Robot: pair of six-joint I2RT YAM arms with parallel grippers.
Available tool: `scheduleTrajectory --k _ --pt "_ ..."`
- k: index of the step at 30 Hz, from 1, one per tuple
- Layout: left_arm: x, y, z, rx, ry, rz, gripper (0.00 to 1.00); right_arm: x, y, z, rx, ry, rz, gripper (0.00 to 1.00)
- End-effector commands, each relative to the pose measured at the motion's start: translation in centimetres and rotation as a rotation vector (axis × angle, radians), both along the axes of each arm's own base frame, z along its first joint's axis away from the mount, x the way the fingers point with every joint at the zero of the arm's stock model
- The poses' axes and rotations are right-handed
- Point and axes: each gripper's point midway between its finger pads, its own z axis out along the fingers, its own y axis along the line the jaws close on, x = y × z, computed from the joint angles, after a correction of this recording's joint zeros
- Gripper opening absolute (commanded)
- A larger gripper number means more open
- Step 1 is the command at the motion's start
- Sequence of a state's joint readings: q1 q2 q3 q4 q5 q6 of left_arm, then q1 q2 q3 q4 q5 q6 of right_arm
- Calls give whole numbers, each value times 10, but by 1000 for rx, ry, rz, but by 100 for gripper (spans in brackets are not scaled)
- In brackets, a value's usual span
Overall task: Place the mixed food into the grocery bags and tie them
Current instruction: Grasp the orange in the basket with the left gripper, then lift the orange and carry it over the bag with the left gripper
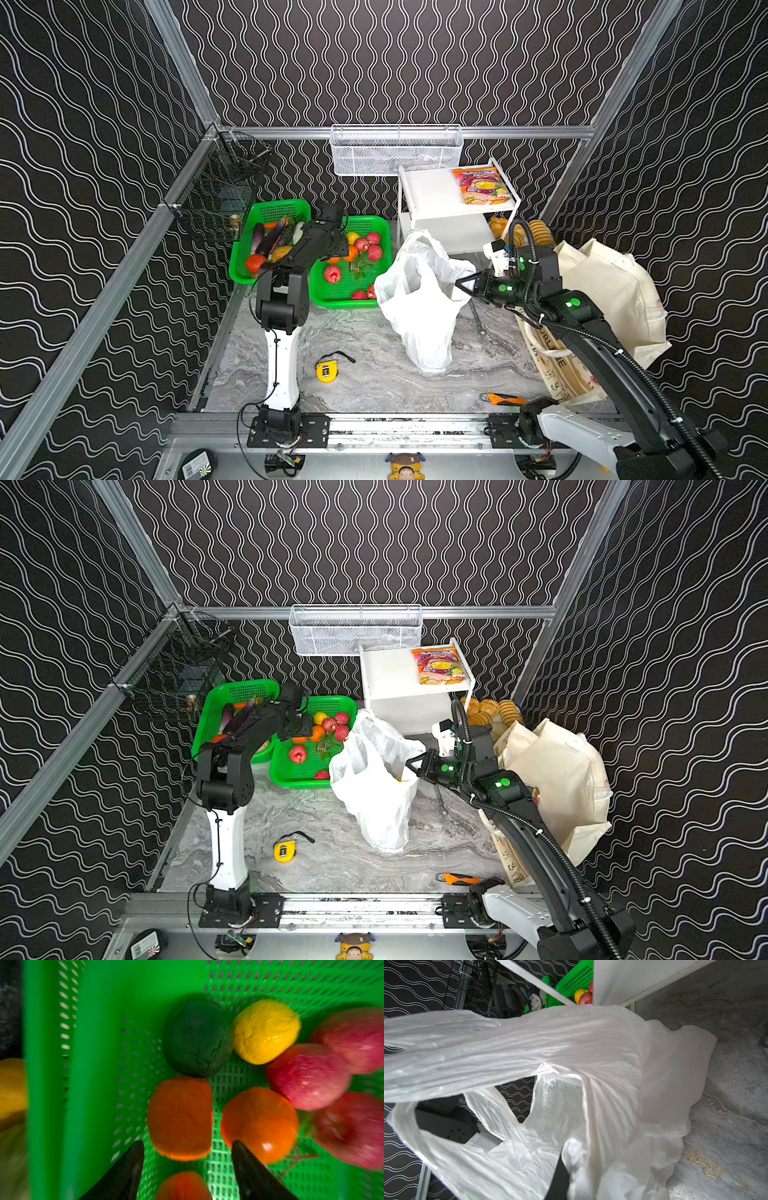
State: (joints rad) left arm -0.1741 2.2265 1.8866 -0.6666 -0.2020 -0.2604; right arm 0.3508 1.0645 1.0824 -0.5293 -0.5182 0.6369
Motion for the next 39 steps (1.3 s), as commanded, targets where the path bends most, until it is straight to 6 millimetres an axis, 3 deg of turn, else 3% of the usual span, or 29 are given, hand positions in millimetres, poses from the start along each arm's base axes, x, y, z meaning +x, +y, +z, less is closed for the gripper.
scheduleTrajectory --k 1,7,11,15,20,24,29,34,39 --pt "6 8 -4 45 -11 4 70 2 3 9 14 -45 16 0" --pt "13 4 -24 38 -7 -17 68 2 3 7 12 -41 18 0" --pt "18 1 -23 32 -23 -35 61 1 3 6 14 -39 19 0" --pt "20 -3 2 10 -70 -49 52 1 2 7 15 -41 13 0" --pt "4 -12 59 -65 -169 -68 50 2 3 4 22 -36 13 0" --pt "-36 -31 101 -218 -219 -117 50 2 4 2 28 -38 18 0" --pt "-99 -95 150 -468 -396 -442 48 6 4 2 31 -45 6 0" --pt "-179 -155 186 -609 -398 -730 46 10 3 1 25 -44 -12 0" --pt "-221 -171 208 -622 -432 -794 44 10 1 -1 27 -42 -23 0"
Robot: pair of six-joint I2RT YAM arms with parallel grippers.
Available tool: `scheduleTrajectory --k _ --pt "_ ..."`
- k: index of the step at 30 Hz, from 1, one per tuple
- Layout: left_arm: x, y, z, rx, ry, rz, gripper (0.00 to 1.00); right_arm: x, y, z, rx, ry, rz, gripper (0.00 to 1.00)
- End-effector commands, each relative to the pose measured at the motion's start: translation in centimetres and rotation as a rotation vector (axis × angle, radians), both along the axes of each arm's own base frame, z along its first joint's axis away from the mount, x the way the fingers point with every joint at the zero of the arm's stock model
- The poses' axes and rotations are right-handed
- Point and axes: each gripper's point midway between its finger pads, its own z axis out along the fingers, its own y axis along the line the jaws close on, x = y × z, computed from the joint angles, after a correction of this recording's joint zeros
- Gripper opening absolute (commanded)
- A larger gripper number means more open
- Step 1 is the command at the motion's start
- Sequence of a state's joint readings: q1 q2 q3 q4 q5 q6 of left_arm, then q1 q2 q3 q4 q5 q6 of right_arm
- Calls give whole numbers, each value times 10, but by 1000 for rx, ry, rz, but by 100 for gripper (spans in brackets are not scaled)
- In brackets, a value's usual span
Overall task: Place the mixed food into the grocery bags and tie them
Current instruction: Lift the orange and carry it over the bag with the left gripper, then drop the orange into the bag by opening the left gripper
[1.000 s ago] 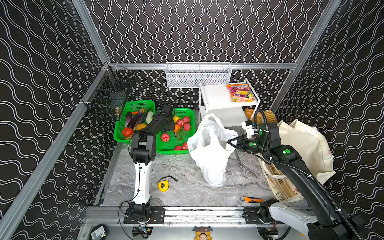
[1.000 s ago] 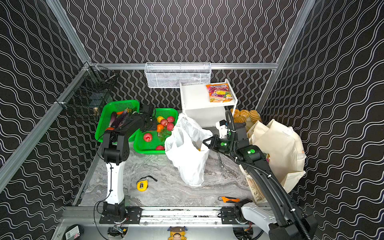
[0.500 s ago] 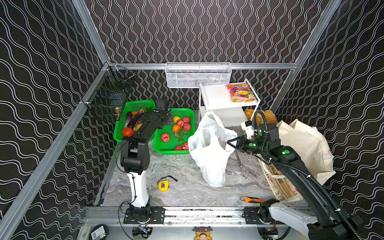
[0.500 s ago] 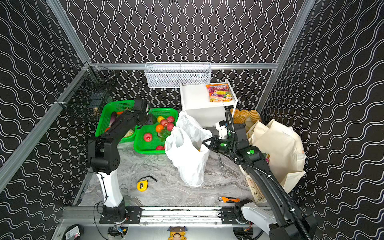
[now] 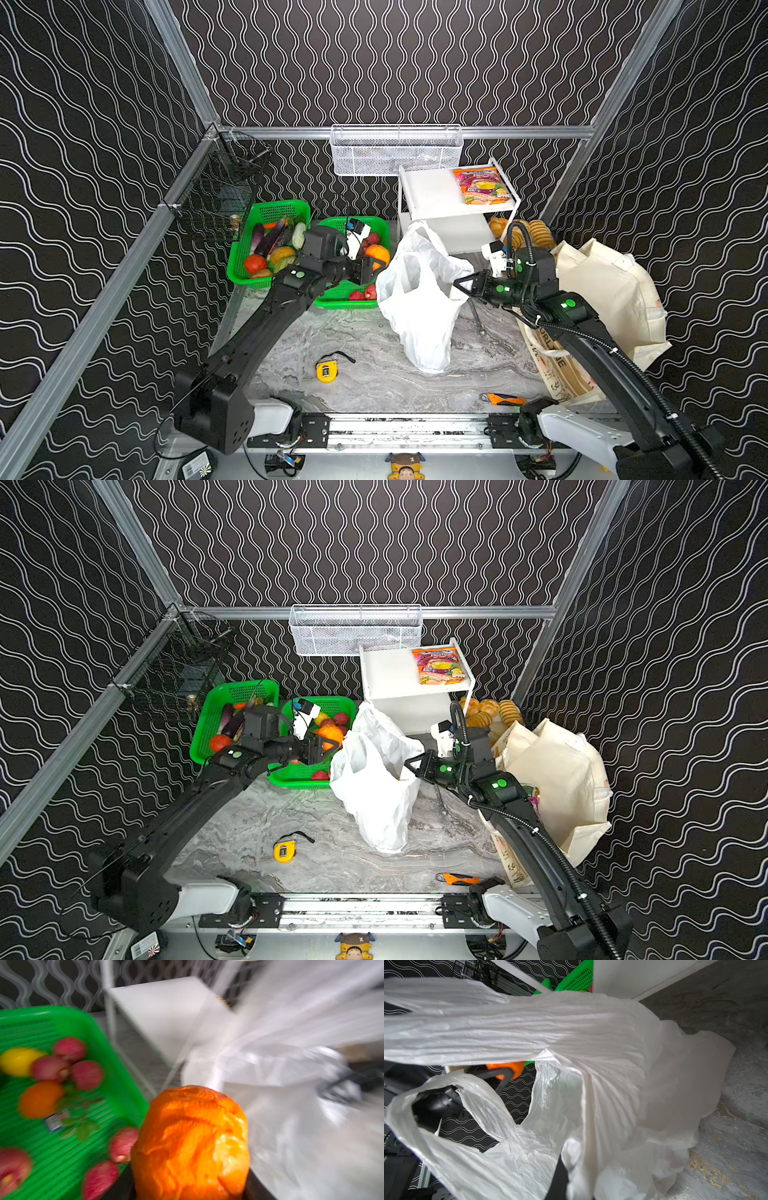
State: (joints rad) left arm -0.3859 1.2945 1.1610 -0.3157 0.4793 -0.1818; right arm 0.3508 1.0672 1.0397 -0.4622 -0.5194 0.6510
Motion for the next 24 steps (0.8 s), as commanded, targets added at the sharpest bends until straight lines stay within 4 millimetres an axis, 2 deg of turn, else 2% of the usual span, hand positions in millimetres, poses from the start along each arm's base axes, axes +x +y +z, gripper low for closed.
scheduleTrajectory --k 1,4,9,13,18,21,24 --pt "-22 -12 16 -42 -44 -67 43 5 -1 6 16 -32 -21 0" --pt "-38 -23 20 -18 -89 -110 45 5 -1 6 20 -30 -23 0" --pt "-47 -50 14 -2 -41 -221 45 3 0 8 26 -33 -13 0" --pt "-44 -66 10 32 -36 -248 56 2 0 9 28 -38 -14 0" --pt "-52 -91 18 5 -45 -333 68 1 -1 10 29 -43 -18 0" --pt "-49 -92 15 44 -61 -322 78 1 -1 10 26 -46 -18 0" --pt "-46 -88 20 62 -79 -289 81 2 -2 10 24 -49 -21 0"
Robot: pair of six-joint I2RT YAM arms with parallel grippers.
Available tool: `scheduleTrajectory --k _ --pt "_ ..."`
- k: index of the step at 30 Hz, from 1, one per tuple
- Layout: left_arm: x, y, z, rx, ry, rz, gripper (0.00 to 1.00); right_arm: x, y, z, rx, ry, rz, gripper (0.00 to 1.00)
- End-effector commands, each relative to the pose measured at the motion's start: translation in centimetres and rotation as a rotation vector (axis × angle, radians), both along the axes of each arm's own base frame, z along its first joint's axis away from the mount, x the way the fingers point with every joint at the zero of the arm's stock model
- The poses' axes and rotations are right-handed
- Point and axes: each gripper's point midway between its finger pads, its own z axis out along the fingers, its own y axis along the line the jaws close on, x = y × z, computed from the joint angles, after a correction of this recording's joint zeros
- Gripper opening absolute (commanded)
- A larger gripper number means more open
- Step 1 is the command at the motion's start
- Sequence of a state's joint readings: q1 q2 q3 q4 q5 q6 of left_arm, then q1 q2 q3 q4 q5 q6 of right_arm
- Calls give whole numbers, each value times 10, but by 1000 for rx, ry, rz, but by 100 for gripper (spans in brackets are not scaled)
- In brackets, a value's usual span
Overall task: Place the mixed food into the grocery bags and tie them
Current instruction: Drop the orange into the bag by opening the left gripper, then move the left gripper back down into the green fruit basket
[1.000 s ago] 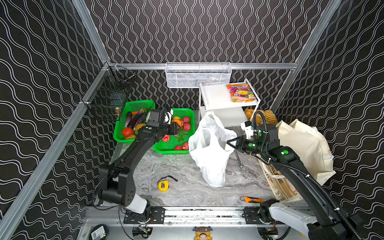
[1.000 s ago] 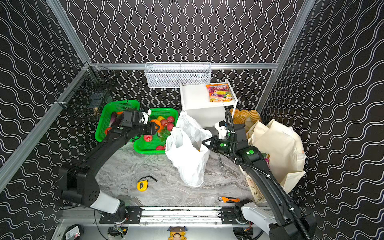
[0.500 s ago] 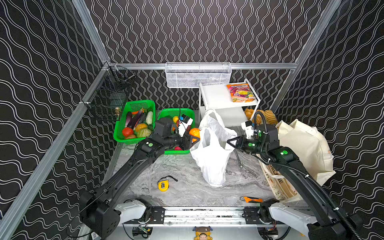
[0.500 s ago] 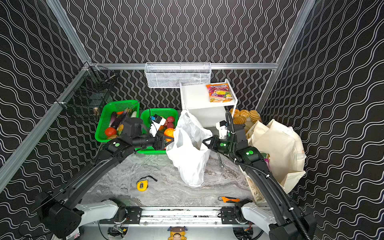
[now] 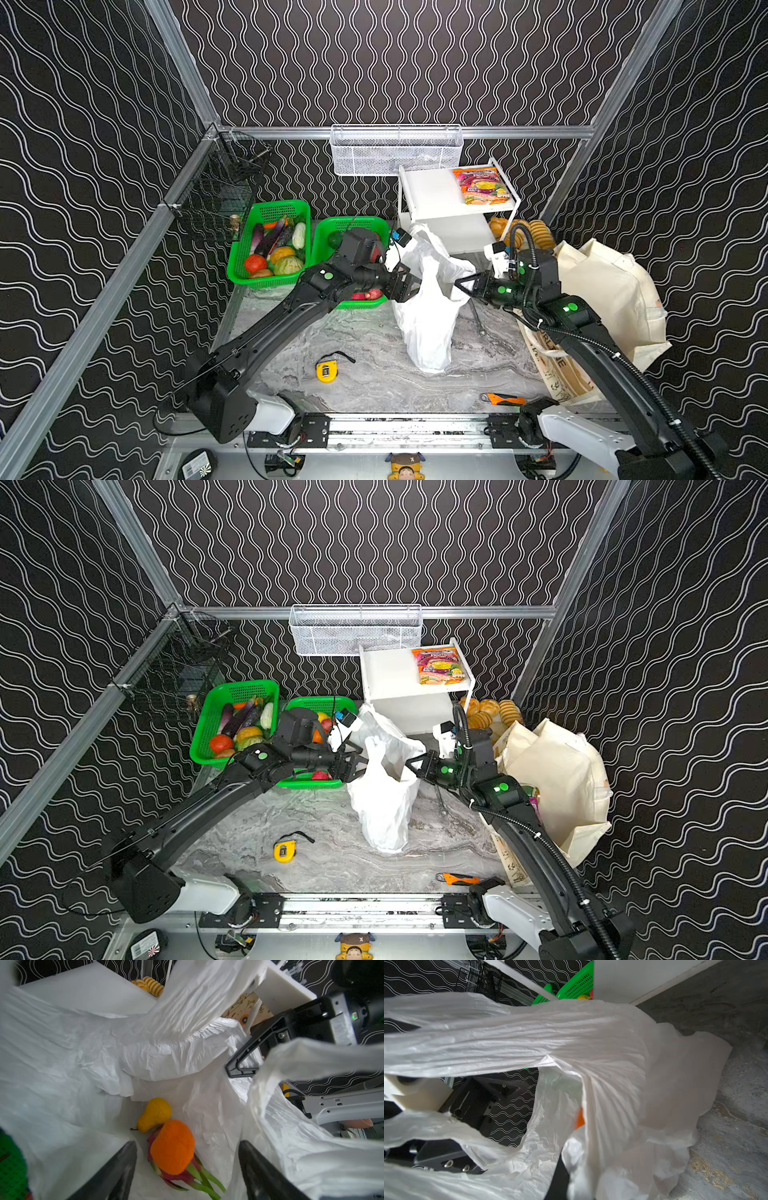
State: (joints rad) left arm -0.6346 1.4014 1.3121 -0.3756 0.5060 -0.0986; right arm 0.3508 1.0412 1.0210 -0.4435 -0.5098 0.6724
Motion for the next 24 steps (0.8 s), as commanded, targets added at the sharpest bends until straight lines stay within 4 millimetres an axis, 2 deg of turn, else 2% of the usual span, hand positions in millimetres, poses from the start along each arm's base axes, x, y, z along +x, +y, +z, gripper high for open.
scheduleTrajectory --k 1,4,7,11,14,19,22,24 --pt "5 7 7 25 -50 37 82 4 0 7 8 -39 -5 0" --pt "12 24 19 40 -108 141 84 4 -1 8 7 -44 -10 0" --pt "19 52 30 71 -183 285 83 6 -3 8 2 -50 -27 0" --pt "31 98 20 213 -283 462 85 6 -3 8 0 -50 -29 0" --pt "34 114 13 253 -253 464 85 6 -4 6 -5 -48 -29 0" --pt "43 135 15 205 -223 552 84 6 -4 7 0 -51 -30 0" --pt "54 162 14 171 -197 704 81 5 -3 8 4 -56 -24 0" --pt "63 181 5 160 -133 785 74 5 -3 9 3 -60 -22 0"
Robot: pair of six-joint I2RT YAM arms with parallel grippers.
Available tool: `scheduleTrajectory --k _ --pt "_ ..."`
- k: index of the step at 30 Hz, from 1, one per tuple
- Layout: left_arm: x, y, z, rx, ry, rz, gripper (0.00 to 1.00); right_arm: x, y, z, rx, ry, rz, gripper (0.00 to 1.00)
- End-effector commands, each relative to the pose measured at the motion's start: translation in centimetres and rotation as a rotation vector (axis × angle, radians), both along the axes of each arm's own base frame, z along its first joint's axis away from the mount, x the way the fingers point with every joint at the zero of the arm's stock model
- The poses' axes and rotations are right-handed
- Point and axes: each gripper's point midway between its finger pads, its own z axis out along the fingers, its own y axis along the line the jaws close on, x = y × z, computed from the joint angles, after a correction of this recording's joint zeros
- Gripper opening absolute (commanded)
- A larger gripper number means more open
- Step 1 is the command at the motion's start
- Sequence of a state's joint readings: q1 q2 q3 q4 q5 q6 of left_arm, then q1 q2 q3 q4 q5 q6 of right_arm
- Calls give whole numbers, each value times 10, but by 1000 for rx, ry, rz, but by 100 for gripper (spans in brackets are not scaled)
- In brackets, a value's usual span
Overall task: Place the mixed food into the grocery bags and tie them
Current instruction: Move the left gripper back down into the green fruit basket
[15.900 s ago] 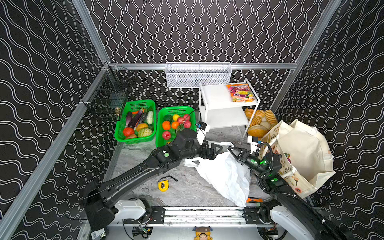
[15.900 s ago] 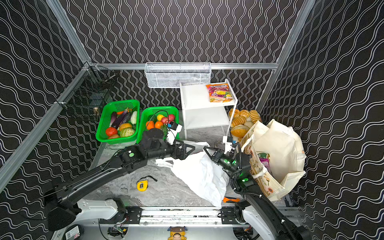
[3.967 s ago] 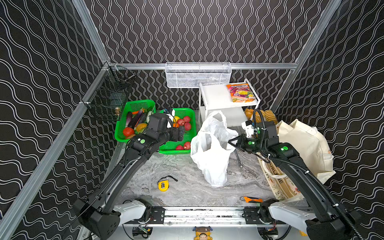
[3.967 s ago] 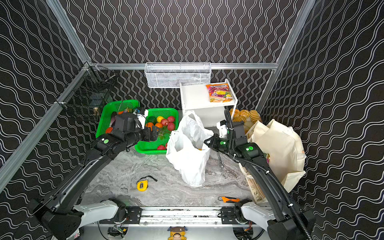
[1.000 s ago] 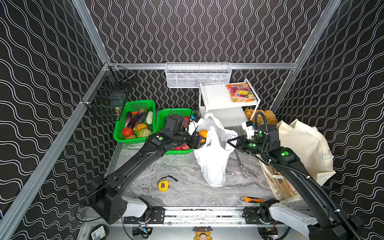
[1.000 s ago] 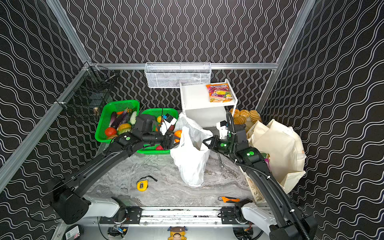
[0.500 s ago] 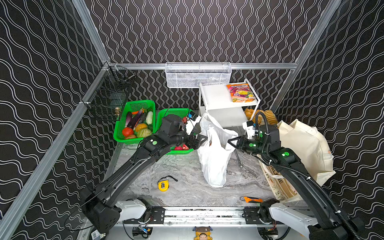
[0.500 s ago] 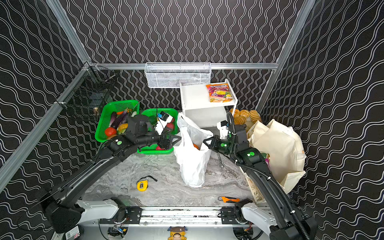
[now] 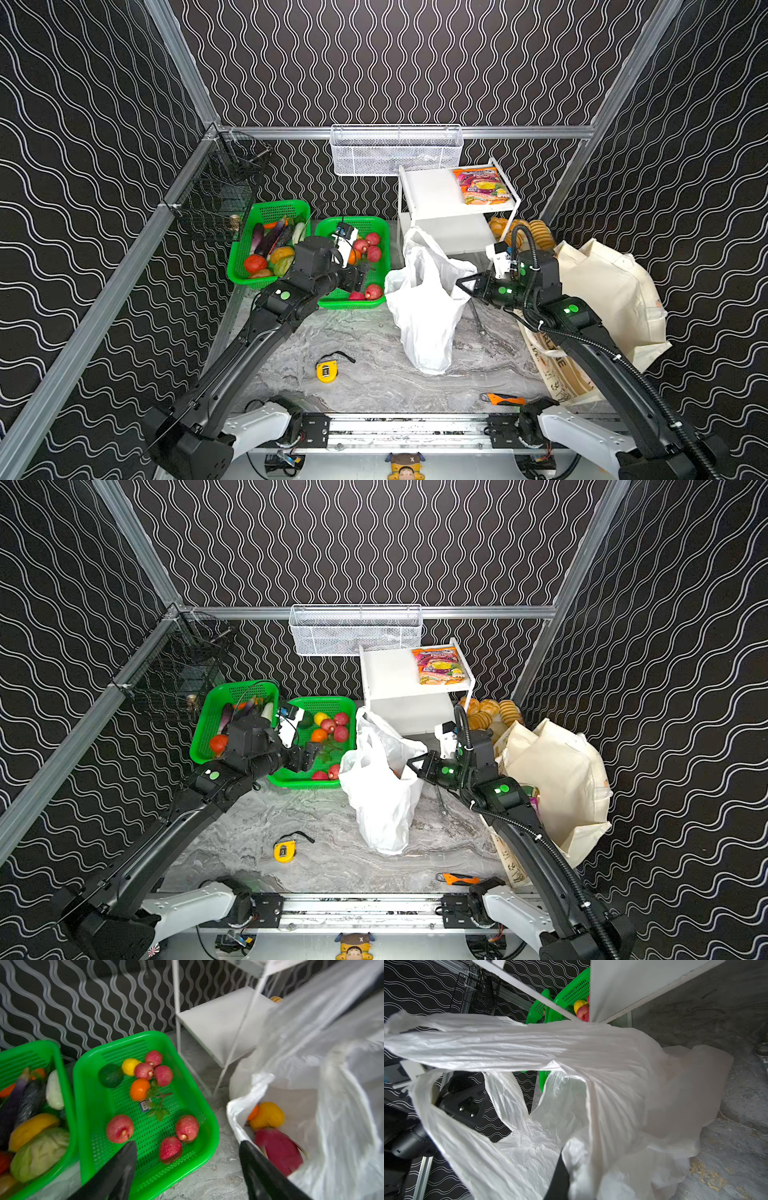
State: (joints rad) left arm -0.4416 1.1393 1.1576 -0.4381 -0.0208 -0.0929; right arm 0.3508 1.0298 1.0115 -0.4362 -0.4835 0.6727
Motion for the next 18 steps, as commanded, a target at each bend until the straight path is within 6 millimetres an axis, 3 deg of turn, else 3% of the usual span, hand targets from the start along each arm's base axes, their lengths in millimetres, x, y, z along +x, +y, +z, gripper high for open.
scheduleTrajectory --k 1,4,11,18 --pt "19 29 -7 -84 45 165 71 3 1 10 11 -48 3 0" --pt "36 43 -39 -111 191 220 68 3 2 12 16 -56 13 0" --pt "78 42 -116 -78 453 235 76 0 8 17 42 -76 52 0" --pt "107 64 -177 107 616 330 77 -2 7 17 33 -82 53 0"
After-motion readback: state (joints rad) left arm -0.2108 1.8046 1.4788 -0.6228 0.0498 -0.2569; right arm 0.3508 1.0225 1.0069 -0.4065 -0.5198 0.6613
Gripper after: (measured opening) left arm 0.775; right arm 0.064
